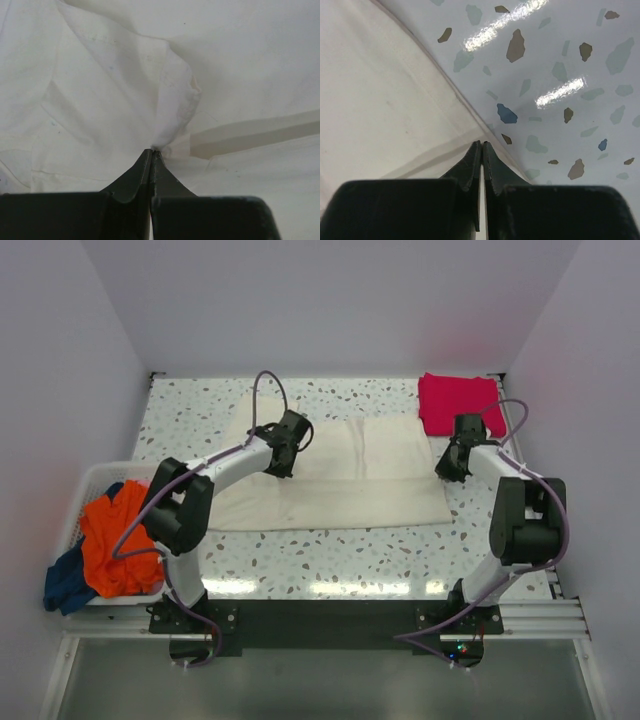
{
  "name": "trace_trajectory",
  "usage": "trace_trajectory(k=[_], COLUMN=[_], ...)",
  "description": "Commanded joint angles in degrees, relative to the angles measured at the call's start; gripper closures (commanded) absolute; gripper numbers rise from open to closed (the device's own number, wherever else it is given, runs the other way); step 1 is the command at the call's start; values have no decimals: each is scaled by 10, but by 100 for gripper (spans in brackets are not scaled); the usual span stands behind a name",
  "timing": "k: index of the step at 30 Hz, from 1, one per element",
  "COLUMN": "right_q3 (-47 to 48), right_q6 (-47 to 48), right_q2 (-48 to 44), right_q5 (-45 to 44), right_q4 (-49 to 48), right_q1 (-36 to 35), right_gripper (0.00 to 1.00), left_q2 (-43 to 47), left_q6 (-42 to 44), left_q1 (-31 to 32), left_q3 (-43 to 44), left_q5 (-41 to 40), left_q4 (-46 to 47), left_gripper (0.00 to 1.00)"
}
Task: Fold and stack the t-shirts
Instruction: Fold the tshirt
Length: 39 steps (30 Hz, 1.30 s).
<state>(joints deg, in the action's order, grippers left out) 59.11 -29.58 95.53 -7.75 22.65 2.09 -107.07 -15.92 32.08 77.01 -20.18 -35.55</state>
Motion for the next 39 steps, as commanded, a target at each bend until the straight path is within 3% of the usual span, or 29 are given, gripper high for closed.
trace_trajectory(k=[1,3,4,5,7,8,11,16,23,31,39], right_q3=[31,36,38,40,47,53,60,36,-12,-43,-98], right_q6=[-6,-6,-4,-3,-2,0,6,5,-7,1,-20], right_q2=[22,27,29,28,24,16,-6,-54,-66,-59,-54], right_q5=[10,15,16,16,19,22,30,26,18,34,40], right_q4=[-22,-19,-17,-15,-9,-5,5,7,-16,-26,-59], right_q1=[5,5,5,5,5,5,3,-44,-132,-155,-155], right_gripper=[100,100,95,81,65,52,44,43,44,44,44], left_q2=[5,1,0,0,7,17,47,83,126,96,71], left_q6=[-11,-11,-12,-14,-20,-24,-41,-97,-162,-219,-236], left_q1=[-8,-8,-9,-9,-9,-10,-15,-47,-58,-57,-45], left_q3=[3,9,10,16,20,23,17,-24,-135,-212,-255], left_q5=[-6,2,5,7,10,11,28,82,153,173,137], left_q4=[0,0,-1,-2,0,3,20,56,191,283,293], left_gripper=[100,100,100,82,59,44,33,39,45,66,68])
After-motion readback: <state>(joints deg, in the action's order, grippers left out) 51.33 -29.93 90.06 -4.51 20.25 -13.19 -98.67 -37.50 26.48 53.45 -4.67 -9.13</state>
